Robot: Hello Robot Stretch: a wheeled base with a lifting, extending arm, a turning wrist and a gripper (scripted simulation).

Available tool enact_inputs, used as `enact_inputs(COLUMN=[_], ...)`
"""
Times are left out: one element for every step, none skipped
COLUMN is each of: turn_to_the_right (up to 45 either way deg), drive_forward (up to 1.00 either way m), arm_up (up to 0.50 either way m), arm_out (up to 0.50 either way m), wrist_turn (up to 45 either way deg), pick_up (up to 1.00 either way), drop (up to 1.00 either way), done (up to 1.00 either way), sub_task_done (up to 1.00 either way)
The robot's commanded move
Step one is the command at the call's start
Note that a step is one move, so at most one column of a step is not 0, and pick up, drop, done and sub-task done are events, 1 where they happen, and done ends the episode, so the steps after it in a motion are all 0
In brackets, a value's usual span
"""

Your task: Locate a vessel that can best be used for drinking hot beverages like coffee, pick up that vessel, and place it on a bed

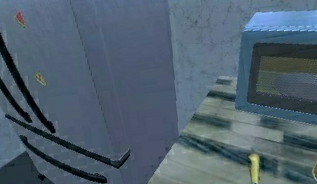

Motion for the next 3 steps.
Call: enact_inputs(turn_to_the_right=[0.0, 0.0, 0.0], drive_forward=[0.00, 0.00, 0.00], arm_up=[0.00, 0.00, 0.00], arm_out=[0.14, 0.00, 0.00], wrist_turn=[0.0, 45.0, 45.0], pick_up=[0.00, 0.00, 0.00], drop=[0.00, 0.00, 0.00], done=[0.00, 0.00, 0.00], sub_task_done=[0.00, 0.00, 0.00])
